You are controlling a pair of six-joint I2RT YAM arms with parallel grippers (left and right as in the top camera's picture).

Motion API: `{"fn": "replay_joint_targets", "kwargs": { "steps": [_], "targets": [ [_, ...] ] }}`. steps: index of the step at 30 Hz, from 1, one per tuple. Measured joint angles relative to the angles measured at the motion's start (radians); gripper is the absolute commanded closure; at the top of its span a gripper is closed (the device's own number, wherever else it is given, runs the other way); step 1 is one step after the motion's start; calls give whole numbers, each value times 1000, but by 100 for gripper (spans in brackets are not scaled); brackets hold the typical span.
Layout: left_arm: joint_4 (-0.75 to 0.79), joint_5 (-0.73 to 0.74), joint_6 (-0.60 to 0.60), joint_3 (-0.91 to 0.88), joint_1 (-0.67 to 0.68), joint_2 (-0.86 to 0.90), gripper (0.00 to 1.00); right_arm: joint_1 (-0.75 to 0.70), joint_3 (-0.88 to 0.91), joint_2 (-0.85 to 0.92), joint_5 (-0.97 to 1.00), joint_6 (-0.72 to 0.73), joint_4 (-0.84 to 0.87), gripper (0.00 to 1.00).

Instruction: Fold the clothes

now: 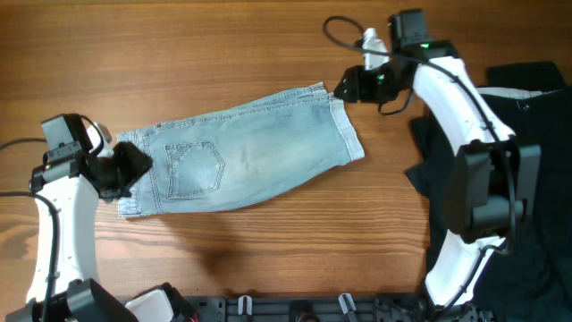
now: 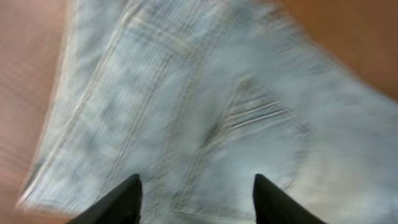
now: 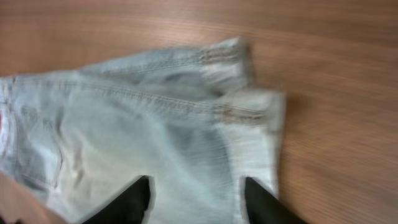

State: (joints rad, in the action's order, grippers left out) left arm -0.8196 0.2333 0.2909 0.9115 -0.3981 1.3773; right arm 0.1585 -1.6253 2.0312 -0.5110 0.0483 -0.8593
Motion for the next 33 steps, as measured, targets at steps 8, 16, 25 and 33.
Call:
{"fn": "replay_joint_targets", "kwargs": {
  "steps": [8,16,25,33],
  "targets": [
    [-16,-163,73,-5,-80,113,31,88,51,30,-5,-14,-44,71],
    [101,-131,97,7,-181,338,20,108,278,45,3,81,106,71],
    [238,157,-64,37,-188,396,62,108,279,45,3,98,110,71],
    [144,245,-176,42,-188,422,96,108,279,45,7,101,109,79]
  ]
}}
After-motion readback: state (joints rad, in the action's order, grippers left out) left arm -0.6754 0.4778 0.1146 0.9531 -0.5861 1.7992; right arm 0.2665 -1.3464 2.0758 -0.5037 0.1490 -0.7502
